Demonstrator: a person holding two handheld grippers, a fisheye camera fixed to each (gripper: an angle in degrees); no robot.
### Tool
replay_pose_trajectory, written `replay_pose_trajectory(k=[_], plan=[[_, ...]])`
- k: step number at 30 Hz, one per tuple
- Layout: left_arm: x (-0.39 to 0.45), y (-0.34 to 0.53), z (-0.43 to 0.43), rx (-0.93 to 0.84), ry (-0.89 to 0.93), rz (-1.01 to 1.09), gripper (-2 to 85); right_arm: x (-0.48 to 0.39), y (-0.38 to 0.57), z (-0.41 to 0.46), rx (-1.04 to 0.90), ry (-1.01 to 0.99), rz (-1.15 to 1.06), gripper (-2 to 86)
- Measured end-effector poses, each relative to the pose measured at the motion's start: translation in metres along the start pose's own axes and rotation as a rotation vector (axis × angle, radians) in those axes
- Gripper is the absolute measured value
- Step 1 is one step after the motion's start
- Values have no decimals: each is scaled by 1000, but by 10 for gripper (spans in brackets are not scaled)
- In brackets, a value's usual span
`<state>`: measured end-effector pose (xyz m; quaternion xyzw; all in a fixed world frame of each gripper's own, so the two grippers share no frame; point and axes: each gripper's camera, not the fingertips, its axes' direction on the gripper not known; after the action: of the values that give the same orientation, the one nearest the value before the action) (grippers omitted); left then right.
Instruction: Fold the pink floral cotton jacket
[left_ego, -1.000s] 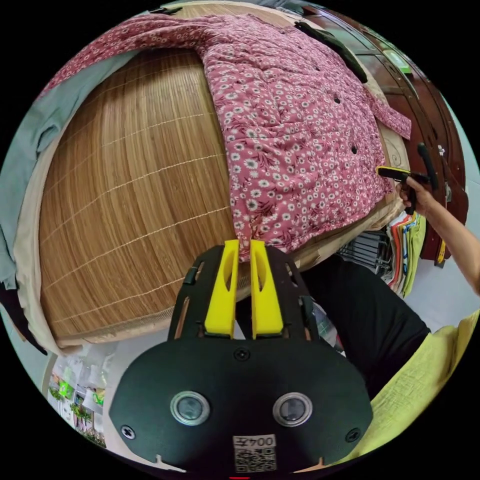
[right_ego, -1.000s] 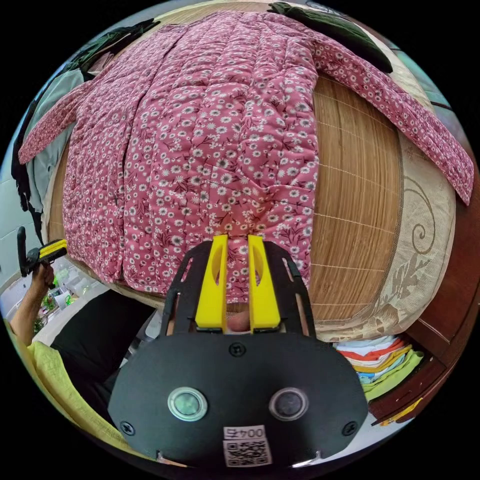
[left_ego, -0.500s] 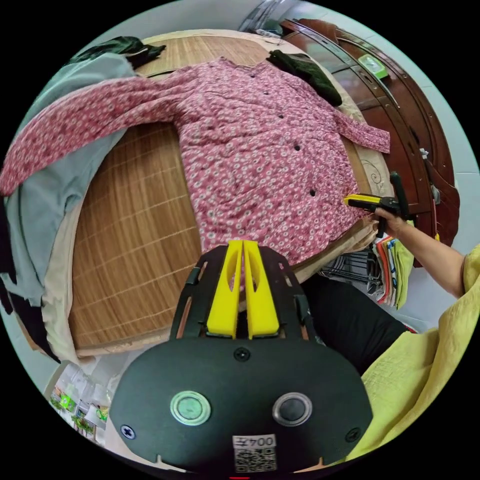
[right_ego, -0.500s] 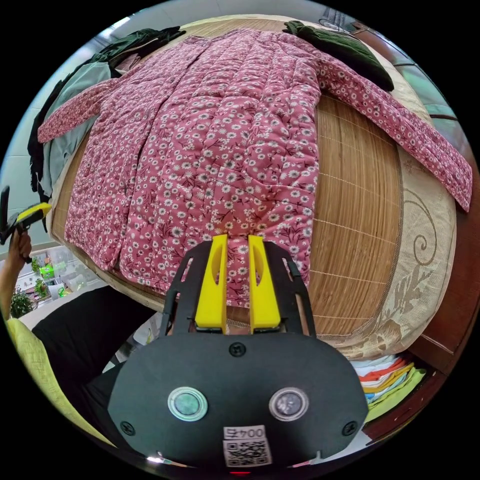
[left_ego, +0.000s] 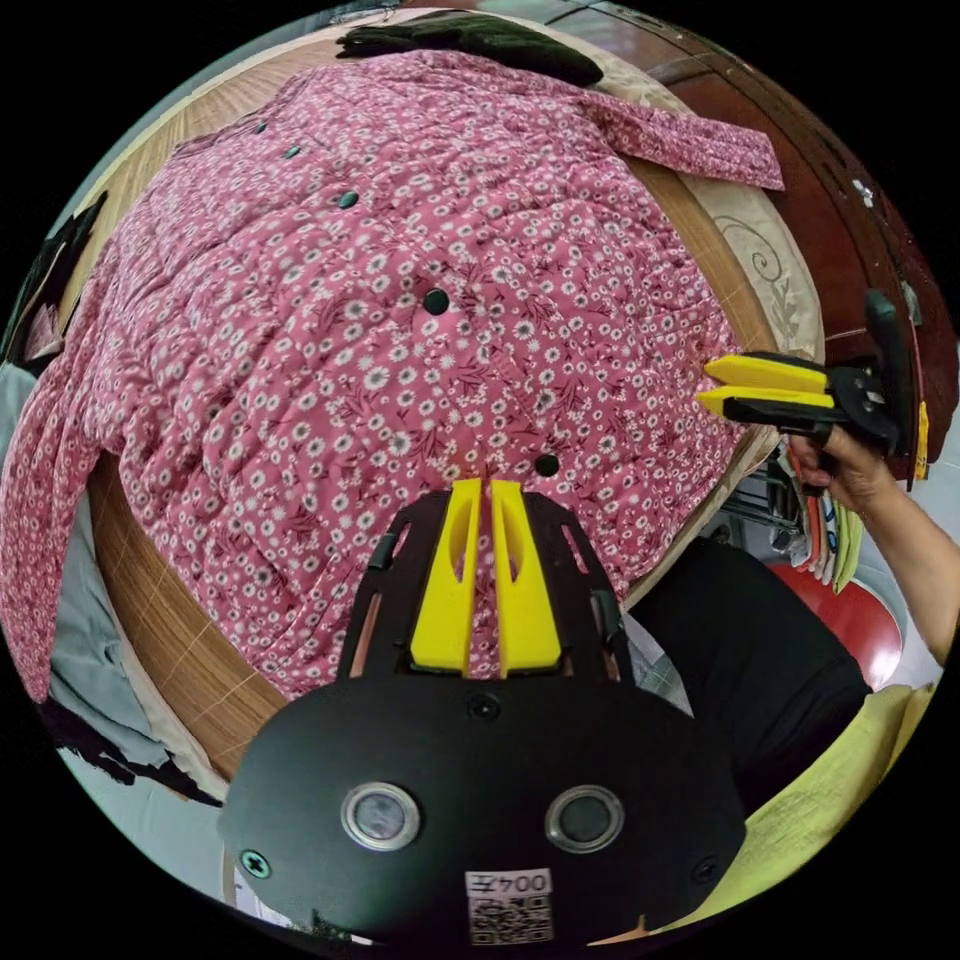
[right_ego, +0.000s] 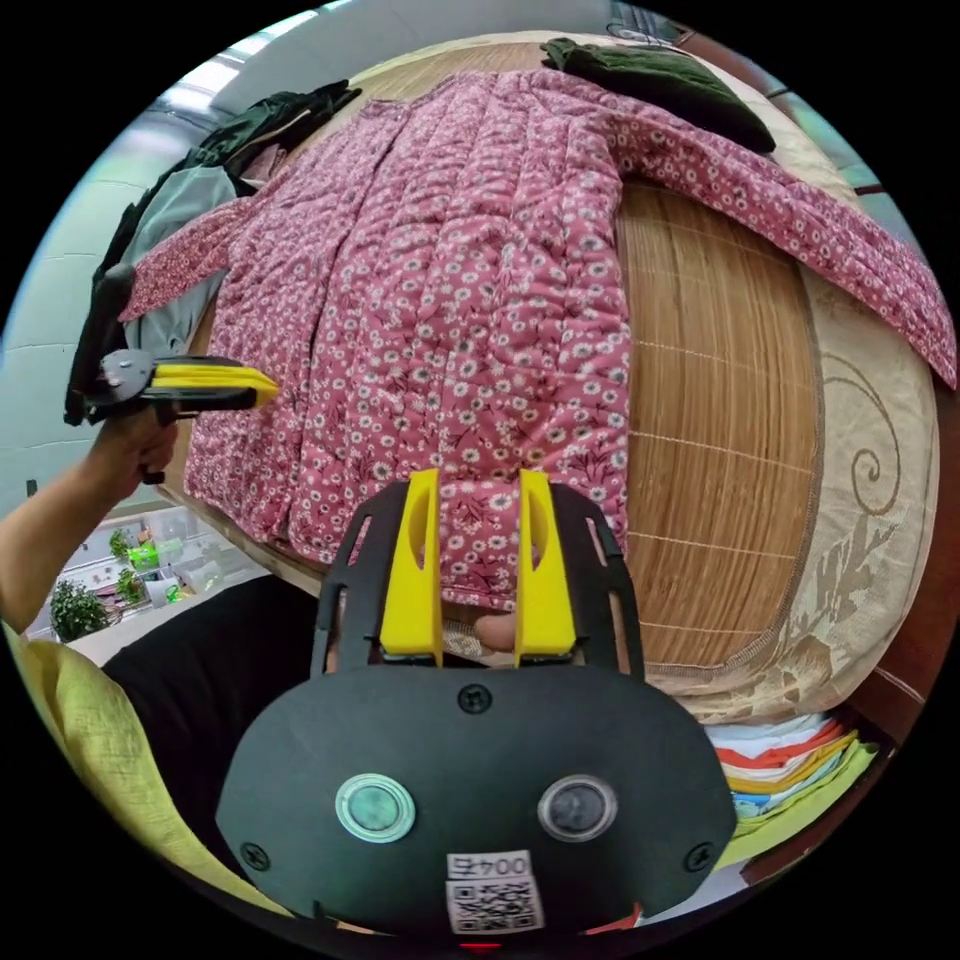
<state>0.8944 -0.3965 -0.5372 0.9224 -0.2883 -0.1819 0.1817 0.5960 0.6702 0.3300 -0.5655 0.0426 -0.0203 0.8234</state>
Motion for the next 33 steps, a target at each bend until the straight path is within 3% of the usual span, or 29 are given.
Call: replay_pose_trajectory(k=[6, 11, 14, 24, 30, 33], plan=[[10, -29, -14, -13, 17, -9, 14, 61, 1, -67, 226, -156, 136, 147], [15, -48, -20, -36, 44, -19, 13, 209, 23, -104, 605, -553, 635, 165], [21, -64, -28, -9, 65, -17, 10, 268, 37, -105, 753, -664, 820, 164], [46, -124, -49, 23, 129, 46, 8, 329, 33, -104, 869, -478, 1025, 138], [34, -132, -54, 15, 142, 29, 6, 322, 12, -108, 873, -361, 973, 55], [18, -128, -60, 43, 165, -19, 5, 281, -6, -141, 912, -265, 808, 46]])
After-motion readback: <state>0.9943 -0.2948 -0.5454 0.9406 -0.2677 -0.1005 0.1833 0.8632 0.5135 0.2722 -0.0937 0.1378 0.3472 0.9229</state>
